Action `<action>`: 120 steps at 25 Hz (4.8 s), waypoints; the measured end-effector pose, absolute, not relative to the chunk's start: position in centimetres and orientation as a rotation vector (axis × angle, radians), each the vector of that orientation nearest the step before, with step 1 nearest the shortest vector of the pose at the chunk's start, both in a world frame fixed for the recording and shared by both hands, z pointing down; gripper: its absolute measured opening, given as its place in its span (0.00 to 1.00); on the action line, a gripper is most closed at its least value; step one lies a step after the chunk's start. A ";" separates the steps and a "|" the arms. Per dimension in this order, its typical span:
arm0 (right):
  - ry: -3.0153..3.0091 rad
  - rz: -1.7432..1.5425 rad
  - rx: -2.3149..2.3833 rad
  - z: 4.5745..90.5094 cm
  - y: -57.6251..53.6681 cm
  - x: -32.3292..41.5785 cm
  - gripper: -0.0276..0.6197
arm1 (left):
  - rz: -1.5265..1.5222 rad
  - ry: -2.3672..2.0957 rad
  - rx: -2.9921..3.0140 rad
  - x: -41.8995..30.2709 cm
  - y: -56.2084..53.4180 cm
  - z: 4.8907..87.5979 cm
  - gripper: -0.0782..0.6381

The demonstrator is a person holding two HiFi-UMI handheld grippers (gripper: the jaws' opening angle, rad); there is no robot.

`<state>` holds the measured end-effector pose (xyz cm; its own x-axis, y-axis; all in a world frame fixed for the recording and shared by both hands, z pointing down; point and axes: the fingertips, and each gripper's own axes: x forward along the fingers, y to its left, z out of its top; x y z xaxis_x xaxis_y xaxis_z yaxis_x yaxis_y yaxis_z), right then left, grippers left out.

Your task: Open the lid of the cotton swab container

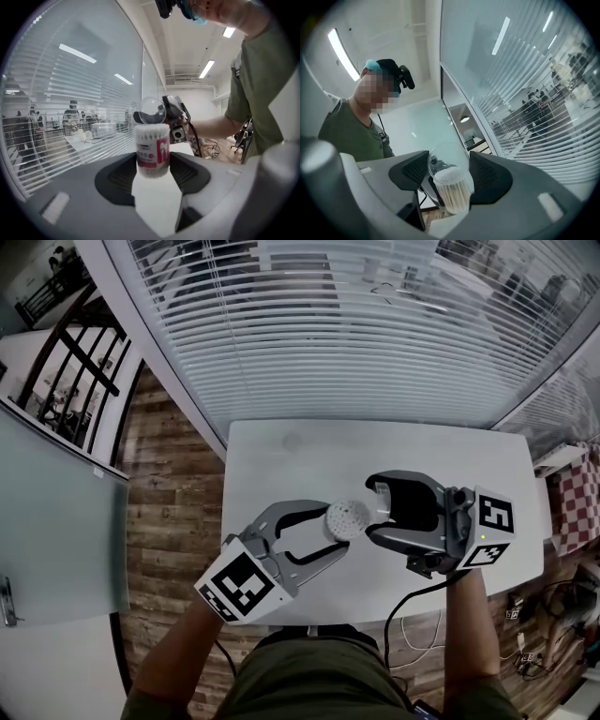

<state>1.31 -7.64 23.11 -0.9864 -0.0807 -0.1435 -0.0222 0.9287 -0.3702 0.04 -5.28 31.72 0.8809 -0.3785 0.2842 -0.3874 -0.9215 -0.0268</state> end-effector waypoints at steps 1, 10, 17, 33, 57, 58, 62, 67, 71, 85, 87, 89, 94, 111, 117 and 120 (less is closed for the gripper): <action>2.907 -0.570 -0.079 23.0 -7.6 1.6 0.47 | 0.438 -0.614 3.016 0.1 -5.2 31.6 0.43; 2.736 -0.644 -0.089 23.0 -7.3 3.5 0.46 | 0.420 -0.610 3.020 0.2 -4.6 30.8 0.43; 2.695 -0.655 -0.089 22.6 -6.7 4.3 0.46 | 0.416 -0.608 3.033 0.7 -3.9 30.1 0.43; 2.600 -0.709 -0.108 22.4 -6.1 4.9 0.45 | 0.299 -0.645 3.045 0.5 -3.2 29.2 0.42; 2.608 -0.762 -0.199 24.2 -5.8 6.1 0.40 | 0.291 -0.771 3.045 -0.9 -4.5 28.5 0.42; 2.609 -0.763 -0.198 24.1 -5.7 6.1 0.40 | 0.294 -0.776 3.043 -0.9 -4.6 28.6 0.42; 2.621 -0.759 -0.213 24.0 -5.4 6.5 0.40 | 0.292 -0.798 3.035 -0.9 -5.0 28.6 0.42; 2.681 -0.726 -0.273 24.0 -5.0 6.8 0.40 | 0.279 -0.823 3.041 -1.1 -5.6 28.2 0.42; 2.730 -0.700 -0.279 23.6 -4.0 6.8 0.40 | 0.269 -0.841 3.031 -1.3 -5.8 27.6 0.42; 2.797 -0.761 -0.397 27.0 -3.7 8.0 0.40 | 0.217 -0.903 2.990 -0.6 -6.0 28.0 0.42; 2.806 -0.774 -0.398 27.5 -3.8 8.0 0.40 | 0.214 -0.909 2.986 -0.5 -6.1 28.0 0.42; 2.812 -0.788 -0.399 27.9 -3.9 8.0 0.40 | 0.211 -0.916 2.980 -0.4 -6.1 28.0 0.42; 2.824 -0.818 -0.418 28.7 -4.2 8.0 0.39 | 0.213 -0.926 2.973 -0.2 -6.3 28.2 0.42; 2.845 -0.864 -0.399 29.4 -4.6 8.0 0.37 | 0.228 -0.940 2.950 0.4 -6.6 28.5 0.42; 2.848 -0.873 -0.401 29.7 -4.8 8.0 0.37 | 0.225 -0.944 2.953 0.5 -6.6 28.7 0.42; 2.849 -0.875 -0.407 29.8 -4.9 8.0 0.37 | 0.218 -0.945 2.952 0.5 -6.7 28.7 0.42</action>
<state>7.98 -4.91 29.81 -0.9546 -0.2939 -0.0482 -0.2162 0.7951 -0.5667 0.51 -6.72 28.67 0.8053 -0.5752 0.1436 -0.5800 -0.8145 -0.0101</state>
